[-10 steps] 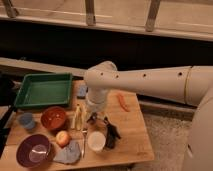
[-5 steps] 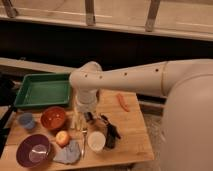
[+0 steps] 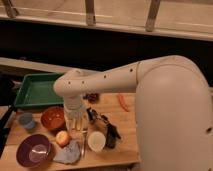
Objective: Place towel in purple bowl
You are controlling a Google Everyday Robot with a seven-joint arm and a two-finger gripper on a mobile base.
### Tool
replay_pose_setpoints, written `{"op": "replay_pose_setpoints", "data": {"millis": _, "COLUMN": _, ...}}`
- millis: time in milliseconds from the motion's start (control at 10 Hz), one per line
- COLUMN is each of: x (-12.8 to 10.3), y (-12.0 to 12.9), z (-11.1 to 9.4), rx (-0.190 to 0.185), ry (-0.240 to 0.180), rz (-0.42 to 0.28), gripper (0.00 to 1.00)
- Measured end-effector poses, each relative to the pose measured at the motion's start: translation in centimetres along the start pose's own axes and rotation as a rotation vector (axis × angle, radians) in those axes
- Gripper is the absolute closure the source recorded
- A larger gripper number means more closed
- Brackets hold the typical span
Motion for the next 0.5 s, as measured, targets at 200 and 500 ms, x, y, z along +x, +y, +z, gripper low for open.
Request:
{"op": "replay_pose_setpoints", "data": {"millis": 200, "x": 0.8, "y": 0.8, "z": 1.7, "rx": -0.018, "ry": 0.037, "rz": -0.027, "gripper": 0.35}}
{"op": "replay_pose_setpoints", "data": {"millis": 500, "x": 1.4, "y": 2.3, "z": 2.6, "rx": -0.035, "ry": 0.077, "rz": -0.080, "gripper": 0.35}}
